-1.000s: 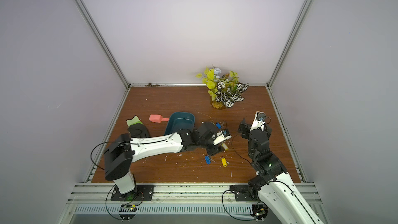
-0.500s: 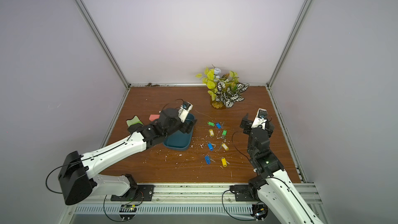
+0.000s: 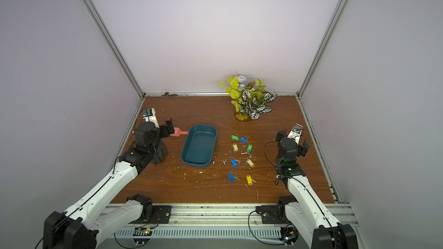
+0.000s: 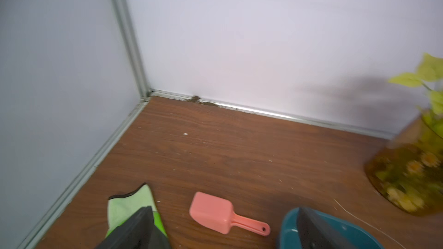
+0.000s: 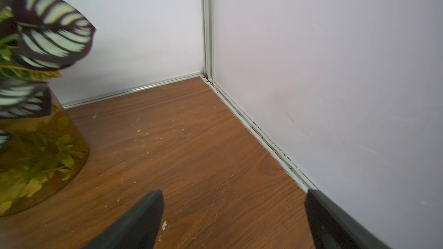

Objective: Take the keys out of the storage box
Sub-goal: Reset both arms

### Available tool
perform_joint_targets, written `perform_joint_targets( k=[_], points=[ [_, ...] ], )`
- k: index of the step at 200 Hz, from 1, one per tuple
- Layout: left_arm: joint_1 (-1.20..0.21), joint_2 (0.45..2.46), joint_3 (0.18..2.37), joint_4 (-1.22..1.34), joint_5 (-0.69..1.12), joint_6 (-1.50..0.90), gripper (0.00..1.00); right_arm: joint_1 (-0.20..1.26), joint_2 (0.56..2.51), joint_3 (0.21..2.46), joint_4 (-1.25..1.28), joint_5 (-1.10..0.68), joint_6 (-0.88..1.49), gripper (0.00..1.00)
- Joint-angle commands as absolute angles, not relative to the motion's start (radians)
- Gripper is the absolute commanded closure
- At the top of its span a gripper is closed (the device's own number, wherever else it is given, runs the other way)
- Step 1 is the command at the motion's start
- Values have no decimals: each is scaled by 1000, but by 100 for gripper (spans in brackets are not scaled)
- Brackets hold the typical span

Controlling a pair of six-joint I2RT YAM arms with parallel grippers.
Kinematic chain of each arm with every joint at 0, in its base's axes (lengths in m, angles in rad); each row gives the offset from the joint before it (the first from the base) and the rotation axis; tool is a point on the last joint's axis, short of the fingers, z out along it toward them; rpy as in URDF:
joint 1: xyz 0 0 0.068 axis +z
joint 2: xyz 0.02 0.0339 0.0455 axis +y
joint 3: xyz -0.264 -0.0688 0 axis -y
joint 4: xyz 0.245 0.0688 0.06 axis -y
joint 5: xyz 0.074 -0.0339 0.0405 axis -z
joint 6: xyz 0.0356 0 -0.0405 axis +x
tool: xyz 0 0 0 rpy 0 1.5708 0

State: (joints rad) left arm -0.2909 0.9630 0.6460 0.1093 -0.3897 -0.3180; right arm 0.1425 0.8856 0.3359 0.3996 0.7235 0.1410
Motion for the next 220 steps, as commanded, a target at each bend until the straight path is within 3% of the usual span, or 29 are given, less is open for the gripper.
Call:
perform_joint_targets(
  k=[1, 53, 93, 134, 160, 220],
  points=[
    [-279, 927, 574, 248, -529, -302, 3, 116, 919, 265, 626, 700, 186, 1],
    [-277, 985, 482, 413, -631, -233, 3, 109, 1145, 94, 1089, 589, 128, 1],
    [-275, 1026, 406, 531, -670, -162, 3, 109, 1296, 81, 1330, 432, 54, 1],
    [-272, 1031, 303, 698, -707, -71, 3, 108, 1578, 78, 1647, 345, 3, 1],
    [-268, 1057, 253, 782, -690, -25, 3, 54, 1512, 168, 1361, 285, 63, 1],
    [-244, 1242, 195, 1052, -547, 16, 2, 58, 1544, 178, 1394, 256, 43, 1]
  ],
)
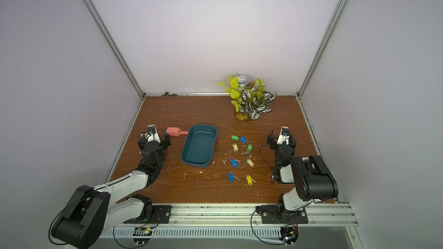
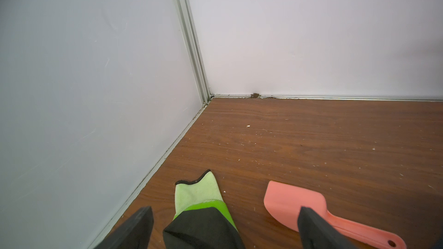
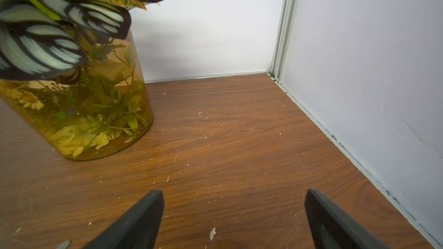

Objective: Take the keys out of the storage box
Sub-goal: Reset both arms

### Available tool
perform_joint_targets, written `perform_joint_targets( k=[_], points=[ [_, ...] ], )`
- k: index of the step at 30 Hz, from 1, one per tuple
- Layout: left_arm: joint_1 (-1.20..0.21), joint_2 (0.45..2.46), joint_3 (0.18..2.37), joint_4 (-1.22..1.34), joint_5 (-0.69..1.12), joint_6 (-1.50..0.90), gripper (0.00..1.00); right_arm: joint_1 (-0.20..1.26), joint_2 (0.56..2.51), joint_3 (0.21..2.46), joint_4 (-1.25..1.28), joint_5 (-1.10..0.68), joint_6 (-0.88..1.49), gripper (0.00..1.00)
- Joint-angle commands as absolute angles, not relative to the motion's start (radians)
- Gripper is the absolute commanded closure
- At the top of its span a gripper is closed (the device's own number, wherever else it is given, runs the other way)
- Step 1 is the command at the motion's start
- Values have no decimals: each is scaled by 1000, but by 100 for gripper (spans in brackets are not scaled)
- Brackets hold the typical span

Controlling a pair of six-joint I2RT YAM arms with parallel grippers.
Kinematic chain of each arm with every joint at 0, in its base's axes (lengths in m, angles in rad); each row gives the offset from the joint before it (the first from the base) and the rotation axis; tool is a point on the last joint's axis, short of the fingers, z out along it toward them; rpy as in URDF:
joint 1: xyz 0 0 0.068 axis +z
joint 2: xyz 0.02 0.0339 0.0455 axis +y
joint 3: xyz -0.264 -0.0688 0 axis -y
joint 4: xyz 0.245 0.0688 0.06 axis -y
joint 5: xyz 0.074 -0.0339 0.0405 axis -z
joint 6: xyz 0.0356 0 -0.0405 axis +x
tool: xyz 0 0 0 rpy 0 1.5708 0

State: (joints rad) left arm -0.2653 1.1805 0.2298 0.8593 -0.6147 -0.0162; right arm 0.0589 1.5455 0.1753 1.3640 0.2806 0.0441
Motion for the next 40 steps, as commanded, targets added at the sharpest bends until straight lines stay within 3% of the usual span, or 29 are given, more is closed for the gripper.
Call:
perform_joint_targets(
  k=[1, 14, 21, 28, 40],
  points=[
    [-244, 1245, 193, 1058, -545, 17, 2, 58, 1543, 178, 1394, 255, 43, 1],
    [-196, 1529, 98, 1562, -447, 92, 2, 58, 1542, 175, 1400, 256, 40, 1],
    [-130, 1594, 79, 1635, -329, 38, 2, 58, 1543, 175, 1399, 255, 40, 1],
    [-109, 1566, 165, 1427, -374, -14, 2, 60, 1543, 175, 1399, 255, 40, 1],
    [-98, 1566, 169, 1417, -376, -25, 2, 60, 1542, 179, 1393, 255, 38, 1]
  ],
)
